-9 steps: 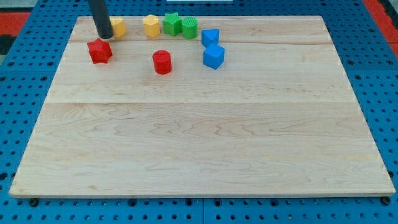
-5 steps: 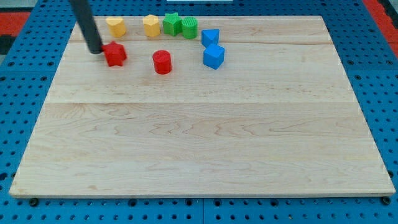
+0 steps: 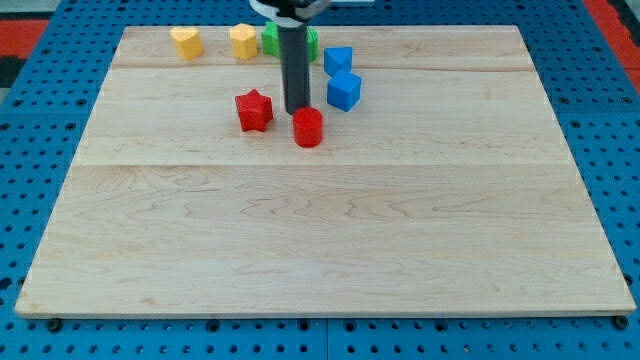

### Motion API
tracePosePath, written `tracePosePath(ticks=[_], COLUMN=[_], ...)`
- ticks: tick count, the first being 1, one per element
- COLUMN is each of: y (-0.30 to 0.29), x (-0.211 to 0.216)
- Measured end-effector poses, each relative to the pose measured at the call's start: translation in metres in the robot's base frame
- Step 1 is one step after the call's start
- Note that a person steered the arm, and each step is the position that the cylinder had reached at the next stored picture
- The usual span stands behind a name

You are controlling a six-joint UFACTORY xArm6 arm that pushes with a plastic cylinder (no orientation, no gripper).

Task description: Push both red circle red star to the center side of the board

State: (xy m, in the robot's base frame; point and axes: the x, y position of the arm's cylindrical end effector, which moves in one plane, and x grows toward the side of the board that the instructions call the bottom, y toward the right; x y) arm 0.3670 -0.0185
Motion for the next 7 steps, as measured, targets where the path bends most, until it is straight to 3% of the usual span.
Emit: tracePosePath(ticks=[1,2,3,4,7], y=[0.025,0.025,-0.016,-0.065,-0.106], x=[0.017,-0.029,-0.057,-0.057,0.02])
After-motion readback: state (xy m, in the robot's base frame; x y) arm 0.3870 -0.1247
